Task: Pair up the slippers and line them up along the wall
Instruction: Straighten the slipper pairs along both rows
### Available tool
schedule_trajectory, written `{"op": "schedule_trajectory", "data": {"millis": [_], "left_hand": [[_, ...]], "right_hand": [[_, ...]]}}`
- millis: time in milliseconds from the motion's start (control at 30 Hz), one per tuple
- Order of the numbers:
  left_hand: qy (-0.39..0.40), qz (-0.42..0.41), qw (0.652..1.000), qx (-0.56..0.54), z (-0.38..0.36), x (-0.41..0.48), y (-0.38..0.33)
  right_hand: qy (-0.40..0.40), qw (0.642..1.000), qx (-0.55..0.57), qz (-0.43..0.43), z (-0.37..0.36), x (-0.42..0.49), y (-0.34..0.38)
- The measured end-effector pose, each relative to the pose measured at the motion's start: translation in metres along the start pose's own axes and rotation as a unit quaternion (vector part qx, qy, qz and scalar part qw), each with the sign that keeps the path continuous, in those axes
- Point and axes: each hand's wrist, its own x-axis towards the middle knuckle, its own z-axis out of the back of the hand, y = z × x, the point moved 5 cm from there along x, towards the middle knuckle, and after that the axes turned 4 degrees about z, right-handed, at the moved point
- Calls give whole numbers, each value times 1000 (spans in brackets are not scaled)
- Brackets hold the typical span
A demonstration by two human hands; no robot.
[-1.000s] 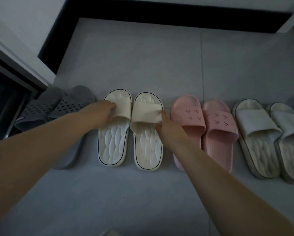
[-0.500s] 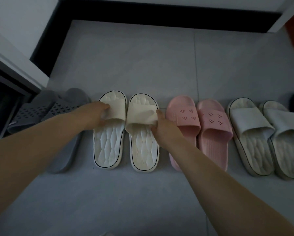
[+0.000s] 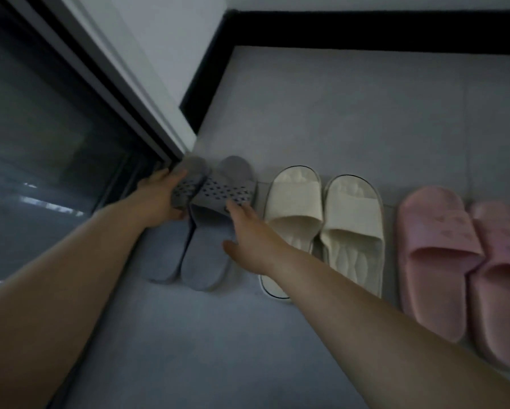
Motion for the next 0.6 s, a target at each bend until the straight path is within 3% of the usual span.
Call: {"op": "schedule_trajectory", "data": {"millis": [100,233,333,467,533,600], "left_hand": [[-6,10,999,-52,-12,8,7],[-38,12,998,-51,-12,14,16],[-39,11,999,-24,-11,18,15],[18,40,996,75,-6,23,1],[27,-4,993,118,1,24,-32],[13,-122,987,103,6,24,-84]], "right_hand": [[5,998,3,-55,-7,21,-2],[-9,998,13,-63,-9,25,-7],[-18,997,22,-65,-8,22,-10],[-39,996,14,-75,-1,13,-9],[-88,995,-12,-34,15,-5,-10],[-179,982,-52,-19,44,-39,-26]]}}
